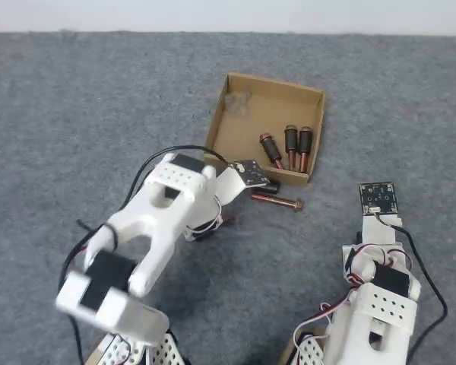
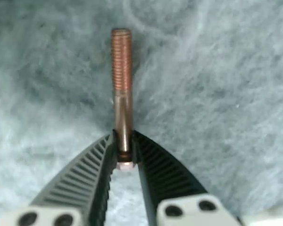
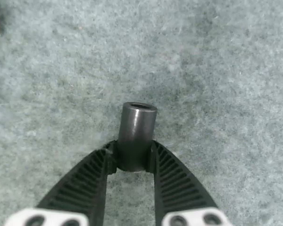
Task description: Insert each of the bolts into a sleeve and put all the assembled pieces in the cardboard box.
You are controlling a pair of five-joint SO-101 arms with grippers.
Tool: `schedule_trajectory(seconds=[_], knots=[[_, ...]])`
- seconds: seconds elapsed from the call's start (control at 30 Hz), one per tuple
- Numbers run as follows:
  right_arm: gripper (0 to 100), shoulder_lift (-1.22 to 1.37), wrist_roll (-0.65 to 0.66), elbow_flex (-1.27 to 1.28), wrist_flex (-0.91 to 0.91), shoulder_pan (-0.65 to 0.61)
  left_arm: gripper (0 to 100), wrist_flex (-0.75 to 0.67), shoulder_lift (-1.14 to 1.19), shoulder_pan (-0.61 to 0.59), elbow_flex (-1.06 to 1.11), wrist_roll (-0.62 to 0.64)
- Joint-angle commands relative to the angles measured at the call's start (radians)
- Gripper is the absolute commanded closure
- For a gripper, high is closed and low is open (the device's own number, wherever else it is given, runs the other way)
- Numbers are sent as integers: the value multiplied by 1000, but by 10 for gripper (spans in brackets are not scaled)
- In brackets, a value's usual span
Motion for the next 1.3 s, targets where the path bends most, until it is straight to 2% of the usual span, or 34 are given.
schedule_trajectory(seconds=[0.0,0.23,0.33,0.5,0.67,0.77,0.83,0.93,1.13,1.27], knots=[[991,-35,20,-8,-18,-8,892,-71,-264,34,93,193],[991,-35,20,-8,-18,-8,885,-137,-462,31,176,531],[991,-35,20,-8,-18,-8,885,-169,-525,38,243,626],[991,-35,20,-8,-18,-8,889,-180,-654,66,378,643],[991,-35,20,-8,-18,-8,994,-178,-825,210,489,651],[991,-35,20,-8,-18,-8,989,-181,-887,255,536,760],[991,-35,20,-8,-18,-8,989,-213,-891,261,556,847],[991,-35,21,-8,-18,-8,989,-270,-891,258,599,895],[991,-35,21,-8,-18,-8,989,-295,-867,255,618,895],[991,-35,21,-8,-18,-8,989,-316,-704,250,573,896]])
